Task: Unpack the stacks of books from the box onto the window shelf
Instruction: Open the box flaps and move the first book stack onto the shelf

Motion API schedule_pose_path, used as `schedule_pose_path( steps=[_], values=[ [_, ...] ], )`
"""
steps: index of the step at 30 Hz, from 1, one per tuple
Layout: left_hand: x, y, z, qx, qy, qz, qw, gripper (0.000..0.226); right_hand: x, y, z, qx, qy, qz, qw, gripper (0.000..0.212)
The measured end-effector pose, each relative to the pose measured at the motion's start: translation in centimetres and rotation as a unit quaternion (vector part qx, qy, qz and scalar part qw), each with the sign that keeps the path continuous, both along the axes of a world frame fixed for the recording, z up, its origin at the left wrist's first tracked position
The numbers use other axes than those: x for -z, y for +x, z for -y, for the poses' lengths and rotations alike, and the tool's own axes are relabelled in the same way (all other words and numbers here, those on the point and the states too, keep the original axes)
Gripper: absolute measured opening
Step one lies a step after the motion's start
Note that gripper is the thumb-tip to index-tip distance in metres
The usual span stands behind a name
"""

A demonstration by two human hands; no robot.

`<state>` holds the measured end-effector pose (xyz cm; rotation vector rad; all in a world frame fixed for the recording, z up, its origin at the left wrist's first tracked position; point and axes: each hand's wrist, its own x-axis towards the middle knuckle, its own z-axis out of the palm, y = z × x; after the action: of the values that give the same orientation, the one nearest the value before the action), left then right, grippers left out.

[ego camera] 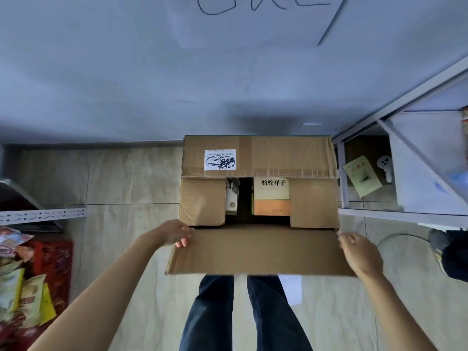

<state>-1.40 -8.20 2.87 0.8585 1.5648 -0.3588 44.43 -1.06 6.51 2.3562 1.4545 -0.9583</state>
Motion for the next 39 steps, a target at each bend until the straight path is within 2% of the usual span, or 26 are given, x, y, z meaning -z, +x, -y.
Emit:
schedule_pose_path(
  steps=[3, 5, 7, 9, 12, 14, 18, 21, 23, 25, 26, 28, 30, 31, 32, 34, 39],
  values=[
    [1.5, 0.7, 1.2, 0.038, 0.018, -0.027, 0.999, 0.025, 1.9, -0.1, 2.0, -0.056, -0.087, 0.018, 0.994, 0.044],
    [2.5, 0.8, 0.4, -0.023, 0.073, -0.068, 0.995, 0.020, 3.2, -0.8, 0.9, -0.090, -0.103, 0.019, 0.990, 0.047],
    [3.5, 0.6, -1.3, -0.147, 0.121, -0.087, 0.978, 0.017, 4.5, -1.9, -1.8, -0.077, -0.031, 0.011, 0.997, 0.043],
    [4.7, 0.1, -3.3, -0.209, 0.161, -0.128, 0.956, 0.011, 6.0, -2.8, -5.2, -0.051, 0.059, 0.017, 0.997, 0.044],
    [6.2, -0.9, -6.2, -0.169, 0.222, -0.183, 0.943, 0.021, 7.8, -3.5, -10.2, -0.012, 0.120, 0.003, 0.993, 0.049],
    [6.9, -1.2, -7.6, -0.164, 0.261, -0.194, 0.931, 0.023, 8.7, -3.7, -12.5, 0.044, 0.154, -0.077, 0.984, 0.047],
    [6.3, -1.7, -7.8, -0.207, 0.356, -0.212, 0.886, 0.023, 7.9, -4.4, -15.0, 0.069, 0.249, -0.222, 0.940, 0.045],
    [4.9, -2.0, -9.2, -0.217, 0.438, -0.213, 0.846, 0.020, 6.7, -5.3, -18.0, 0.150, 0.287, -0.321, 0.890, 0.046],
    [4.2, -2.5, -11.7, -0.199, 0.479, -0.205, 0.830, 0.031, 6.0, -5.8, -20.4, 0.203, 0.311, -0.393, 0.841, 0.046],
    [4.2, -3.0, -14.7, -0.150, 0.506, -0.190, 0.828, 0.046, 6.1, -6.0, -22.7, 0.225, 0.321, -0.426, 0.816, 0.048],
    [4.4, -3.2, -16.1, -0.125, 0.504, -0.189, 0.833, 0.052, 6.5, -6.2, -23.6, 0.212, 0.316, -0.419, 0.825, 0.051],
    [5.4, -3.7, -18.4, -0.068, 0.458, -0.213, 0.860, 0.058, 7.5, -6.9, -24.8, 0.124, 0.281, -0.354, 0.883, 0.058],
    [6.9, -4.0, -19.7, 0.003, 0.390, -0.245, 0.887, 0.065, 9.4, -7.2, -25.5, -0.047, 0.212, -0.211, 0.953, 0.059],
    [7.7, -4.1, -20.0, 0.029, 0.365, -0.251, 0.896, 0.068, 10.4, -7.2, -25.5, -0.137, 0.177, -0.132, 0.966, 0.061],
    [8.5, -4.1, -20.1, 0.042, 0.350, -0.251, 0.901, 0.072, 11.3, -7.3, -25.4, -0.200, 0.154, -0.074, 0.965, 0.064],
    [10.0, -3.7, -19.9, 0.031, 0.348, -0.236, 0.907, 0.078, 12.4, -7.2, -24.8, -0.246, 0.151, -0.028, 0.957, 0.070],
    [11.7, -2.8, -18.7, -0.101, 0.373, -0.196, 0.901, 0.082, 13.1, -7.2, -23.6, -0.190, 0.241, -0.052, 0.950, 0.061]
  ],
)
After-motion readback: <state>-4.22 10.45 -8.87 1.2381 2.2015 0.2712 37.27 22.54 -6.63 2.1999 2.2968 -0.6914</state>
